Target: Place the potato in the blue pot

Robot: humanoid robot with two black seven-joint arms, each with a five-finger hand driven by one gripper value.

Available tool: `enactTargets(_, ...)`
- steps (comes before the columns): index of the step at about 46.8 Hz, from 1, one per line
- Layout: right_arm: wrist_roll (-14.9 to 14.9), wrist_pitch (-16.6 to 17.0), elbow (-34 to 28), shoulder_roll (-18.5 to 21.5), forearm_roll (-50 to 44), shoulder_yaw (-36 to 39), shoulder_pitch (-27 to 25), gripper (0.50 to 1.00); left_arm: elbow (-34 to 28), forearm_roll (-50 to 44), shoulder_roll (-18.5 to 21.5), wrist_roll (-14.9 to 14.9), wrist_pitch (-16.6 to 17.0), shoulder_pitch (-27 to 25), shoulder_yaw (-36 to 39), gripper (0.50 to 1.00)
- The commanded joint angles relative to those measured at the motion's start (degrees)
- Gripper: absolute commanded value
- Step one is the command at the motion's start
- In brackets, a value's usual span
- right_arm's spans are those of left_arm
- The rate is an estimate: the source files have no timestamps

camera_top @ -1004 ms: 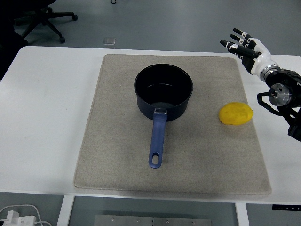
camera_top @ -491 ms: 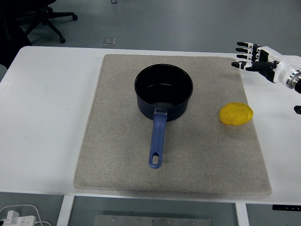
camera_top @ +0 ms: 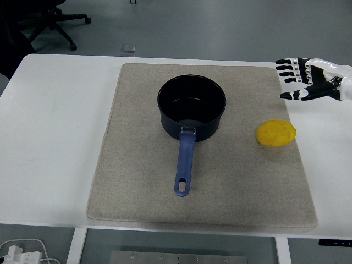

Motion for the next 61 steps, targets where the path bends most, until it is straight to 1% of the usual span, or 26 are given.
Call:
enactTargets(1, 0.1, 1.4, 3.5, -2.9, -1.7, -0.1, -0.3, 0.928, -0.1, 0.1, 0.0, 0.0, 0.0, 0.0, -0.1, 0.996)
enactTargets(5, 0.1, 5.4, 6.7, -6.5, -1.7, 0.5, -0.3, 0.928, -0.4, 0.0, 0.0, 0.0, 0.0, 0.0, 0.0, 0.996)
enactTargets(7, 0.1, 6.4, 8.4, -7.6, -1.7, 0.7, -0.3, 0.928, -0.4, 0.0, 0.0, 0.0, 0.0, 0.0, 0.0, 0.996)
enactTargets(16, 0.1, 7.0, 15.1, -11.0, -2.3, -0.2, -0.5, 0.928, -0.4, 0.0, 0.0, 0.0, 0.0, 0.0, -0.1, 0.996)
enactTargets(19, 0.1, 6.9, 16.6, -11.5, -4.5, -0.1, -0.6, 0.928, -0.4, 0.0, 0.0, 0.0, 0.0, 0.0, -0.1, 0.996)
enactTargets(22, 0.1, 5.9, 17.3, -11.4, -7.2, 0.1, -1.2, 0.928, -0.4, 0.0, 0.0, 0.0, 0.0, 0.0, -0.1, 0.996)
enactTargets(26, 0.2, 2.7, 17.4, -10.9, -9.9, 0.4, -1.5, 0.928, -0.4, 0.0, 0.0, 0.0, 0.0, 0.0, 0.0, 0.996)
enactTargets(29, 1.3, 1.1, 17.4, -10.4, -12.0, 0.4, -1.6, 0.928, -0.4, 0.0, 0.0, 0.0, 0.0, 0.0, -0.1, 0.996)
enactTargets(32, 2.5, 0.1, 17.4, -9.8, -14.0, 0.4, -1.7, 0.928, -0.4, 0.0, 0.0, 0.0, 0.0, 0.0, -0.1, 0.996)
enactTargets(38, 3.4, -2.1, 17.4, -8.7, -17.2, 0.6, -2.4, 0.928, -0.4, 0.0, 0.0, 0.0, 0.0, 0.0, -0.1, 0.996)
enactTargets(43, 5.0, -3.4, 17.4, -7.4, -19.5, 0.5, -3.3, 0.928, -0.4, 0.0, 0.0, 0.0, 0.0, 0.0, -0.1, 0.996)
enactTargets(51, 5.2, -8.3, 16.9, -4.9, -23.5, 0.4, -5.2, 0.928, -0.3, -0.1, 0.0, -0.1, 0.0, 0.0, -0.1, 0.996)
enactTargets(61, 5.2, -10.9, 15.9, -2.6, -24.1, 0.4, -6.8, 0.928, -0.3, -0.1, 0.0, -0.1, 0.0, 0.0, -0.1, 0.996)
